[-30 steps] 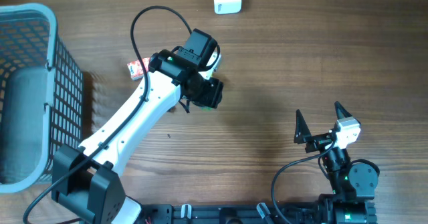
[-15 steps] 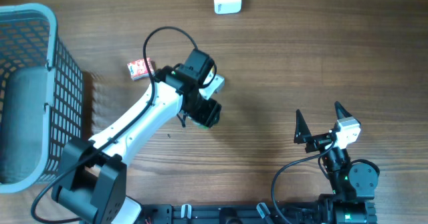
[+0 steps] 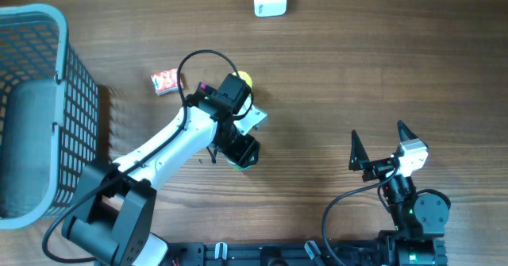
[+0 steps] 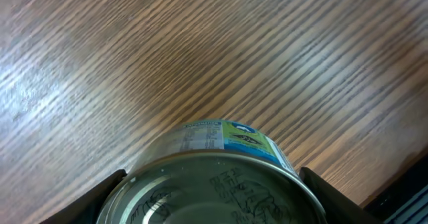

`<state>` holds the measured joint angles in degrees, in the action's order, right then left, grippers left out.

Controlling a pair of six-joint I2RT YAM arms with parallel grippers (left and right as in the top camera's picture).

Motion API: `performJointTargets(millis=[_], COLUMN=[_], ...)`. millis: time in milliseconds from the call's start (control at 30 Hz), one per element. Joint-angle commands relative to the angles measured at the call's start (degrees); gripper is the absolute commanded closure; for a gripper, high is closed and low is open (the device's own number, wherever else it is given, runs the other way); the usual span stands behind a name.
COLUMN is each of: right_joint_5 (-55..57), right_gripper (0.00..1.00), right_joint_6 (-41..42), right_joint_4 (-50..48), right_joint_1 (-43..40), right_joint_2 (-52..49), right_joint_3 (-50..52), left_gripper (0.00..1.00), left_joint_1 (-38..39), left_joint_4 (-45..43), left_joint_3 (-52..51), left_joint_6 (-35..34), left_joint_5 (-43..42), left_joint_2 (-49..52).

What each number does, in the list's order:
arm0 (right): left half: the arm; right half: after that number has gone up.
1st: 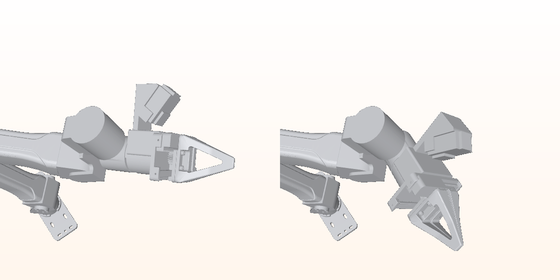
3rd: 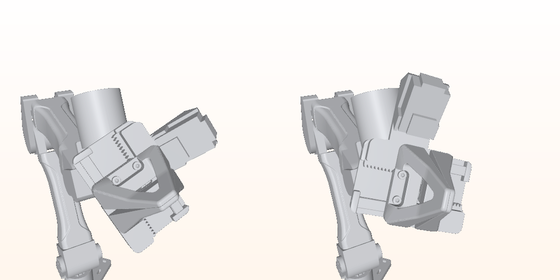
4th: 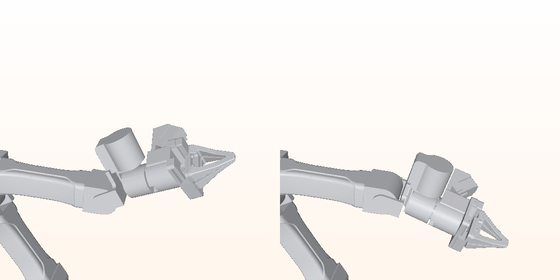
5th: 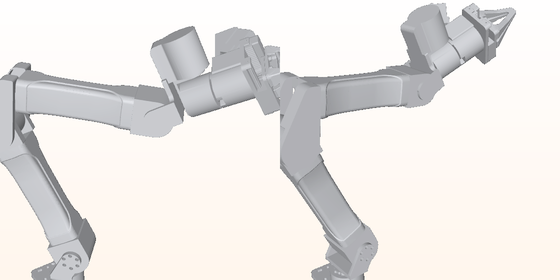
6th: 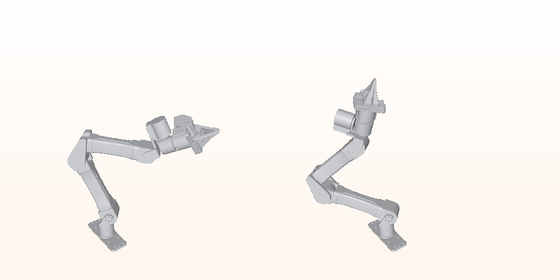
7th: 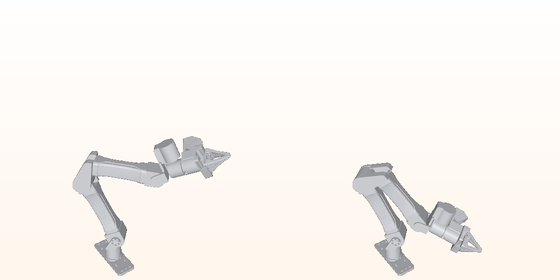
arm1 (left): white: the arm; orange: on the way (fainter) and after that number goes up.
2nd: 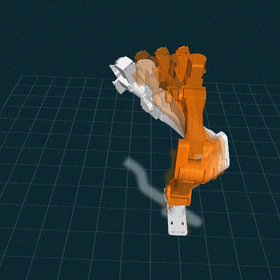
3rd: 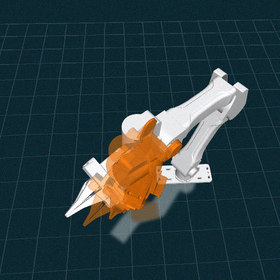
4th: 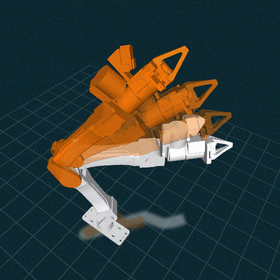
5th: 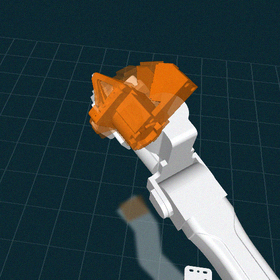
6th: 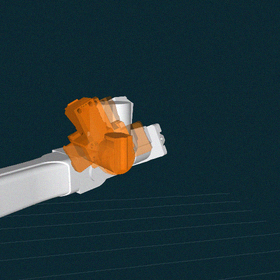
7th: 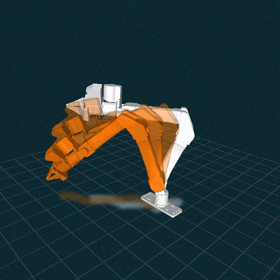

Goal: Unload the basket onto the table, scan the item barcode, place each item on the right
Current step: 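Lift the can out of the basket and carry it over the table, then set the can down on the table and open the left gripper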

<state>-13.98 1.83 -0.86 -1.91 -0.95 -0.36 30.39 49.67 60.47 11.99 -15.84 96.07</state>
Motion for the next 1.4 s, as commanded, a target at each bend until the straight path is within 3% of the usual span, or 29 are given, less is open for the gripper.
performJointTargets(millis=[0,133,367,433,533,800,1067,1133,1367], right_joint_5=[-0.7,-0.7,-0.7,-0.7,-0.7,-0.7,-0.7,-0.7,-1.4], right_gripper=[0.0,0.0,0.0,0.0,0.0,0.0,0.0,0.0,0.0], right_joint_6=[-0.3,-0.2,-0.3,-0.3,-0.3,-0.3,-0.3,-0.3,2.0], right_joint_4=[-0.3,-0.3,-0.3,-0.3,-0.3,-0.3,-0.3,-0.3,-0.5], right_joint_1=[0.2,0.2,0.2,0.2,0.2,0.2,0.2,0.2,0.2], right_joint_2=[0.1,0.1,0.2,0.1,0.1,0.1,0.1,0.1,0.2], right_joint_3=[0.1,0.1,0.1,0.1,0.1,0.1,0.1,0.1,0.1], left_gripper=[0.31,0.13,0.14,0.0,0.0,0.0,0.0,0.0,0.0], left_joint_1=[0.0,0.0,-1.0,-1.9,-3.0,-3.1,-3.3,-3.3,-3.3], left_joint_4=[-1.3,-2.6,-3.7,-3.8,-4.1,-4.9,-4.9,-4.5,1.9], left_joint_3=[-0.3,-0.3,-0.3,-0.3,-0.2,5.5,16.0,16.0,16.0], left_joint_6=[7.6,11.5,14.8,14.6,12.6,-5.5,-44.9,-52.2,-55.1], left_joint_5=[-1.5,-1.5,-1.1,-1.1,-1.0,0.3,38.5,42.7,48.8], left_joint_2=[0.4,0.4,0.4,0.4,0.4,-3.9,-18.0,-22.7,-31.6])
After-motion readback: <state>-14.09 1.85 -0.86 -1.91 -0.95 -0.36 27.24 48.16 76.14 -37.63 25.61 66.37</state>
